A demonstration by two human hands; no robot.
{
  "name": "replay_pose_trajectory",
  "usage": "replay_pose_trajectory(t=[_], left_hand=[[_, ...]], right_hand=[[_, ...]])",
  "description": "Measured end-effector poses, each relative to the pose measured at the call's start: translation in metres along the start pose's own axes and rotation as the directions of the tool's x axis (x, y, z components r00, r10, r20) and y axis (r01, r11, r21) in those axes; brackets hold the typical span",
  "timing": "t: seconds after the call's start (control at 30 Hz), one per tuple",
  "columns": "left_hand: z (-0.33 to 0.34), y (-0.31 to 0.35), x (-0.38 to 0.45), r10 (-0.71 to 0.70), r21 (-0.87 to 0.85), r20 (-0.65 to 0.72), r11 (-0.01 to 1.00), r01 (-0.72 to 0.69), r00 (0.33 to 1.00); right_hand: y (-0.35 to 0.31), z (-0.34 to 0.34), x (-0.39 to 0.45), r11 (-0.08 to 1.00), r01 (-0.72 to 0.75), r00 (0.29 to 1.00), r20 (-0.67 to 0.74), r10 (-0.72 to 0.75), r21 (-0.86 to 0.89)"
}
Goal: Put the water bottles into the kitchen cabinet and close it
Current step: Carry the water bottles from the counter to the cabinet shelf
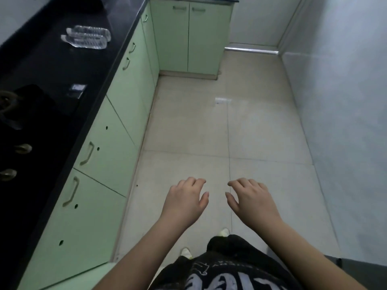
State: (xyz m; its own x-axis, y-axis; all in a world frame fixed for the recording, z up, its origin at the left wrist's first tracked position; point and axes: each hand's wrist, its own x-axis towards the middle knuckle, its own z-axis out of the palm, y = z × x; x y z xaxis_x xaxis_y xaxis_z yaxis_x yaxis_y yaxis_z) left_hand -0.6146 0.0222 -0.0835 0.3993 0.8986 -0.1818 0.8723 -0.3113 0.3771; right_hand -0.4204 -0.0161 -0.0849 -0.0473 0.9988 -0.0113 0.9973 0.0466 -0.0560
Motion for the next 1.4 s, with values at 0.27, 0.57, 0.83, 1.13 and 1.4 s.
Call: replay_pose_trajectory(t=[0.27,0.57,0.83,1.13,1.4], left_hand=[[-0.021,-0.014,0.127,-0.060,0.076,-0.024,0.995,0.061,0.998],[-0.081,-0.026,0.257,-0.118,0.183,-0.222,0.970,0.160,0.968],[-0.117,-0.086,0.318,-0.295,0.109,-0.283,0.935,0.336,0.913],[-0.175,-0.215,0.387,-0.412,0.030,-0.342,0.894,0.448,0.845],[-0.241,-0.321,0.446,-0.441,-0.011,-0.414,0.877,0.480,0.796]], right_hand=[[0.061,0.019,0.127,0.999,-0.004,0.999,0.033,0.002,0.047],[0.139,-0.021,0.311,0.994,0.106,0.994,0.009,-0.107,0.028],[0.083,-0.028,0.445,0.953,0.298,0.954,-0.015,-0.298,0.051],[-0.024,-0.028,0.599,0.893,0.448,0.894,-0.006,-0.448,0.043],[-0.106,-0.042,0.712,0.879,0.471,0.882,-0.017,-0.471,0.077]])
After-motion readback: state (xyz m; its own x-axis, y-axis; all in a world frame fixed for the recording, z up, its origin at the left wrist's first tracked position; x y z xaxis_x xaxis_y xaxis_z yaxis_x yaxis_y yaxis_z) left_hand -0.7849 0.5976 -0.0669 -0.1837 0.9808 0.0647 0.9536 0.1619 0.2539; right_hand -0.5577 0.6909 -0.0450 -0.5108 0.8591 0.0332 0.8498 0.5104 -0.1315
